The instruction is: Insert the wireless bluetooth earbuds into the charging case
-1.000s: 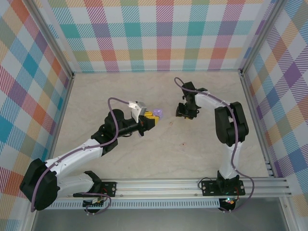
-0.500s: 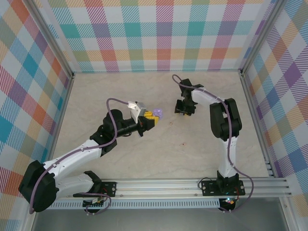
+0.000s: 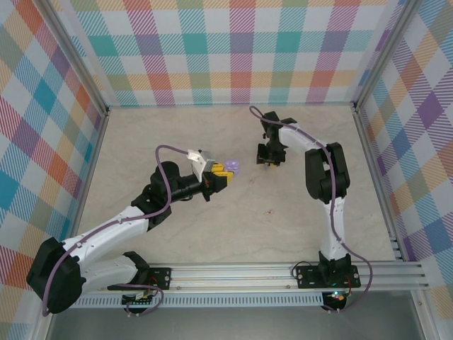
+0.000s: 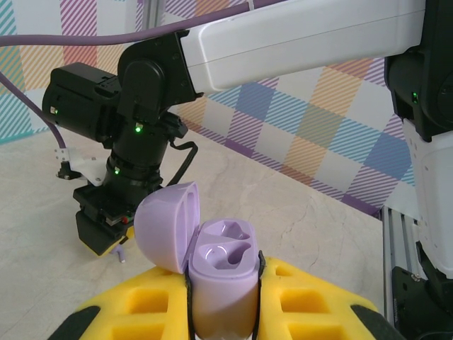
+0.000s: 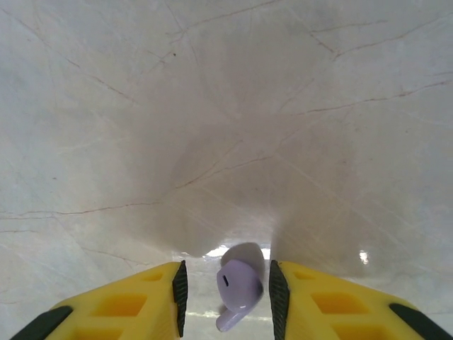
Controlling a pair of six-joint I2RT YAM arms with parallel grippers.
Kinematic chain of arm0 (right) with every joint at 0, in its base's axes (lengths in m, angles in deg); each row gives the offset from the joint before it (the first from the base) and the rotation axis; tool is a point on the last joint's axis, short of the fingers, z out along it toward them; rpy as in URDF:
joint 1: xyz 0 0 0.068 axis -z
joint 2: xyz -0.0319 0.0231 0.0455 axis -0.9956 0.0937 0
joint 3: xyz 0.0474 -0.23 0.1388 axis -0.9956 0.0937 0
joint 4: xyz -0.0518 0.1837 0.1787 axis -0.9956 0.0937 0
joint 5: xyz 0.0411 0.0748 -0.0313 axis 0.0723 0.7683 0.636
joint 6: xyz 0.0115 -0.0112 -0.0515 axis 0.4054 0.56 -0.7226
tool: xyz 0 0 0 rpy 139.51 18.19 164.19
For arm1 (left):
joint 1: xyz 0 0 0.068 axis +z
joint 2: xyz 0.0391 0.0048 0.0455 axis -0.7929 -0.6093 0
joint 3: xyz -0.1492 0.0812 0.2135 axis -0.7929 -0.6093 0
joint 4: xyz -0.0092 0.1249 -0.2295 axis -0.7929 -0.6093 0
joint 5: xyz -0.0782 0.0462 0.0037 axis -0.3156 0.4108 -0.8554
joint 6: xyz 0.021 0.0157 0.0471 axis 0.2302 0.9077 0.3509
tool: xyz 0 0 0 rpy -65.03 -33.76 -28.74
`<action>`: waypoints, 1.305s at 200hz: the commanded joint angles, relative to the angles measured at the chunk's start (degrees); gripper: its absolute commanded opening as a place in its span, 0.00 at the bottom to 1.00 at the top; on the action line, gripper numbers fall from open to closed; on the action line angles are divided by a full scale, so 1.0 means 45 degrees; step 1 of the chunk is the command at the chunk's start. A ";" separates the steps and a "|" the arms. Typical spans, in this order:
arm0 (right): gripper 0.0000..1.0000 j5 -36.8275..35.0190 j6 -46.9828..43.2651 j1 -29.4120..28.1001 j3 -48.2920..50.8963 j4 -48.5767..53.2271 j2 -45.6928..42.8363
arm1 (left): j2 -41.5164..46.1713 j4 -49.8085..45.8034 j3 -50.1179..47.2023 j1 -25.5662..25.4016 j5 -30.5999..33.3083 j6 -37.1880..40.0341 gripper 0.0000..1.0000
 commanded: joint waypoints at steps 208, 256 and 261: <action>0.22 -0.1824 -0.1185 -0.0711 -0.0770 0.0605 0.1207 | 0.0309 0.0785 -0.0275 -0.0200 -0.0090 0.0198 0.17; 0.20 -0.1574 -0.2317 -0.0716 0.2102 -0.2555 -0.1652 | 0.0369 0.1017 -0.0600 -0.0194 0.0188 0.0364 0.17; 0.20 -0.1550 -0.2386 -0.0711 0.2435 -0.2879 -0.2005 | 0.0375 0.1058 -0.0648 -0.0188 0.0206 0.0397 0.17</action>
